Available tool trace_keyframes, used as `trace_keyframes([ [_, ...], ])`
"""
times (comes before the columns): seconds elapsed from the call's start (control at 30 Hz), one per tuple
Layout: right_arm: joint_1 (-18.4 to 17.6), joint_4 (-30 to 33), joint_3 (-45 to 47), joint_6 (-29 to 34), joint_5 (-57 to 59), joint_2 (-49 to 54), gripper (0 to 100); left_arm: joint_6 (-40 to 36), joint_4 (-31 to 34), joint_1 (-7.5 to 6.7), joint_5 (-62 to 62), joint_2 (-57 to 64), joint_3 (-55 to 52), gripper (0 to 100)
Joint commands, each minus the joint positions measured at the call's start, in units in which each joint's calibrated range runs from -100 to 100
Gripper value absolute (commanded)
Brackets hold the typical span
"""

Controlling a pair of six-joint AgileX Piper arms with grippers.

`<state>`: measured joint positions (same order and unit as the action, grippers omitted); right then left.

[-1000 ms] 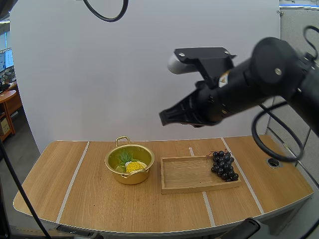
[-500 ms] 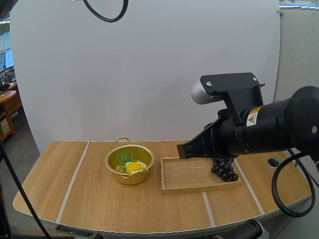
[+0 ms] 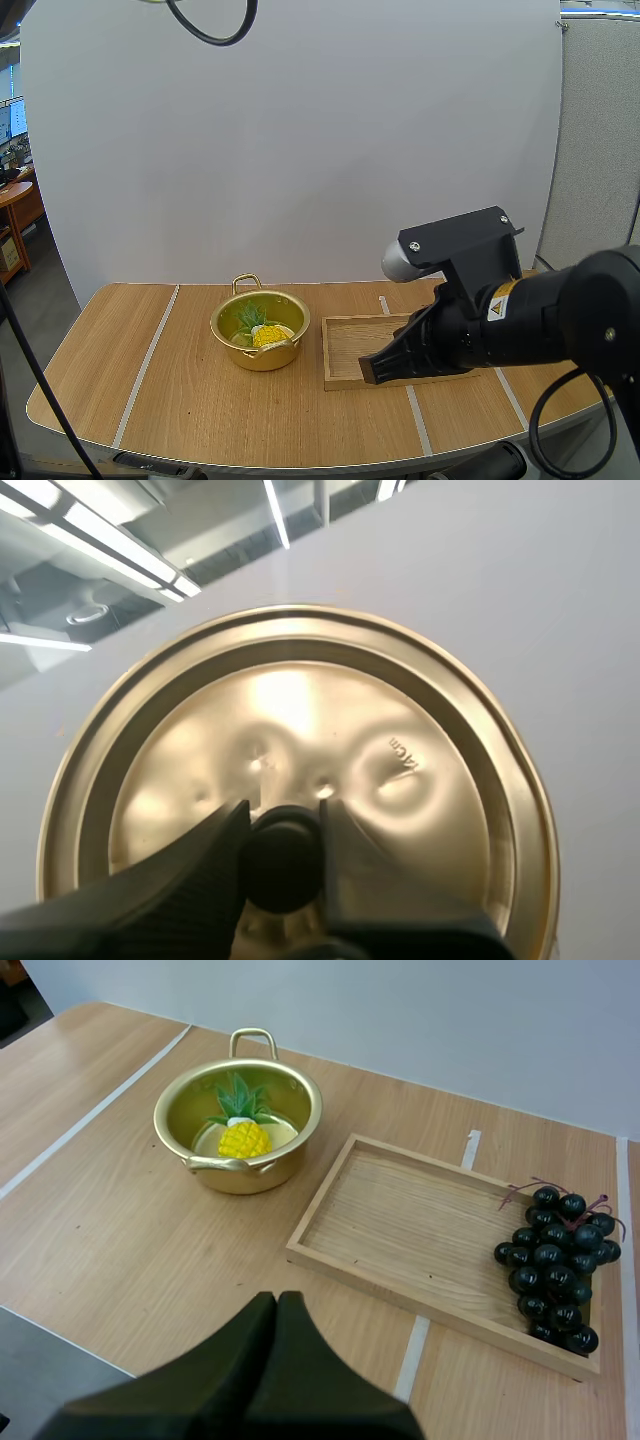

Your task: Open the pot, put the pineapple inside, and close it

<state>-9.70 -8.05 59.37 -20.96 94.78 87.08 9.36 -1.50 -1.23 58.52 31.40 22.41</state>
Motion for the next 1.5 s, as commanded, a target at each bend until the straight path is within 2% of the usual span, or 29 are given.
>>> trace_keyframes([
  [0.0,0.25,-0.15,0.05,-0.66,0.54,1.83,0,-0.29,0.08,0.04,12.14,-0.86,0.0,0],
  [0.2,0.25,-0.26,0.05,-0.66,0.93,1.99,0,0.75,-2.16,0.04,25.66,-4.14,0.0,0],
  [0.4,0.25,-0.26,0.05,-0.66,0.93,1.99,0,7.4,-12.9,0.04,41.48,-9.34,0.0,0],
  [0.5,0.25,-0.26,0.05,-0.66,0.93,1.99,0,7.5,-15.54,0.04,41.48,-12.15,0.0,0],
  [0.63,0.25,-0.26,0.05,-1.01,0.93,1.99,0,7.59,-15.92,0.04,41.48,-15.03,-1.51,0],
  [0.9,0.25,-0.26,0.05,-1.01,0.93,1.99,0,12.45,-17.45,0.04,41.34,-15.95,-18.39,0],
  [1.2,0.25,-0.26,0.05,-1.36,0.93,1.99,0,18.82,-20.7,0.04,26.16,-16.37,-39.5,0],
  [1.47,0.25,-0.26,0.05,-1.36,0.93,1.99,0,20.54,-21.1,0.04,19.74,-22.54,-46.15,0],
])
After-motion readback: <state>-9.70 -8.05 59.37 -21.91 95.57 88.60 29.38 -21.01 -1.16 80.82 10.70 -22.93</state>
